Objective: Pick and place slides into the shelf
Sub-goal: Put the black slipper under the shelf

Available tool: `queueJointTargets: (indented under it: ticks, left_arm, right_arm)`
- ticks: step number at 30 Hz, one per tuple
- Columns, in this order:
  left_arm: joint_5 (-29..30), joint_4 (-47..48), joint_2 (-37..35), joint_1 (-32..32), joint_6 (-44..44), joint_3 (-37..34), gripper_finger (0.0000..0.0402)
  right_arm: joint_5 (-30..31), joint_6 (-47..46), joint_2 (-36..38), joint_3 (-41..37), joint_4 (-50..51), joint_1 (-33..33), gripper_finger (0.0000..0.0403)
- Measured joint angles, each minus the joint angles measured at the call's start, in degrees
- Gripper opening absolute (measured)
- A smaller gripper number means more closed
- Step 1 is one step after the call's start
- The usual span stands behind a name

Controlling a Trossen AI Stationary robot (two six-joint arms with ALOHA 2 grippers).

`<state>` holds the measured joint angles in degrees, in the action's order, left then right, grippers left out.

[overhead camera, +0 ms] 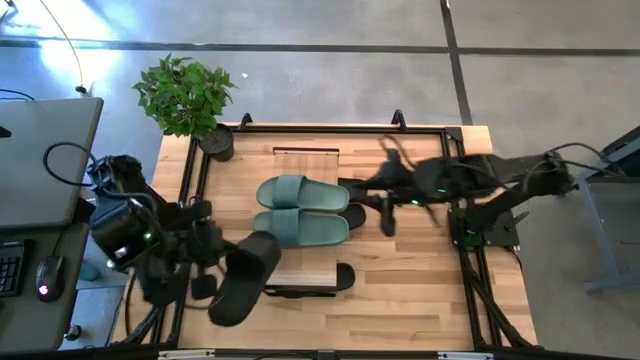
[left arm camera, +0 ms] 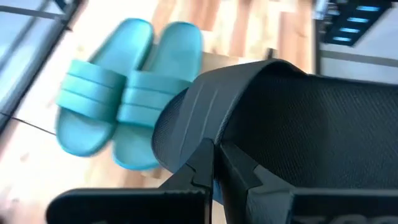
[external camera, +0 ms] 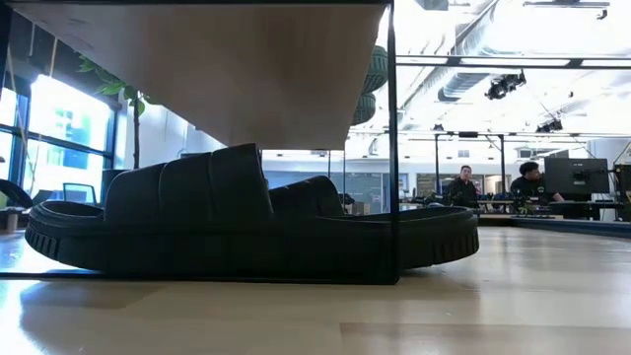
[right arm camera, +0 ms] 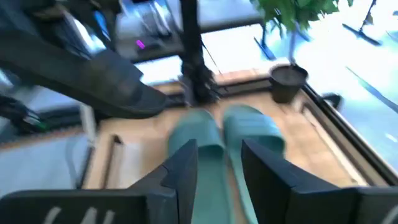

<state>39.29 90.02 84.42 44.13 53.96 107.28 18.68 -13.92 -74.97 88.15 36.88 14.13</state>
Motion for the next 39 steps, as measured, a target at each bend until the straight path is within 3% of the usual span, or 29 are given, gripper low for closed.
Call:
queueJointTargets:
  ticks: [7, 15, 20, 26, 39]
  left_arm:
    - [1.9, 0.0, 0.7, -9.0, -7.7, 0.0, 0.0000]
    - [6.5, -0.1, 0.6, -16.9, -10.3, 0.0, 0.0000]
    - [8.8, -3.3, 0.6, -21.5, -12.8, 0.0, 0.0000]
    - [9.6, -7.5, 0.9, -26.3, -17.6, 0.0, 0.0000]
    - [8.7, -17.5, 4.7, -32.7, -25.5, 0.0, 0.0000]
  right_arm:
    - [0.1, 3.2, -16.6, 23.3, 18.3, -1.9, 0.0119]
    - [0.9, 9.4, -32.4, 47.1, 29.8, -1.9, 0.0119]
    - [1.2, 14.4, -32.1, 41.6, 21.5, -2.3, 0.0119]
    - [11.7, 18.1, -32.1, 41.1, 22.0, -2.1, 0.0119]
    - [15.6, 18.9, -32.0, 41.3, 21.1, -2.1, 0.0119]
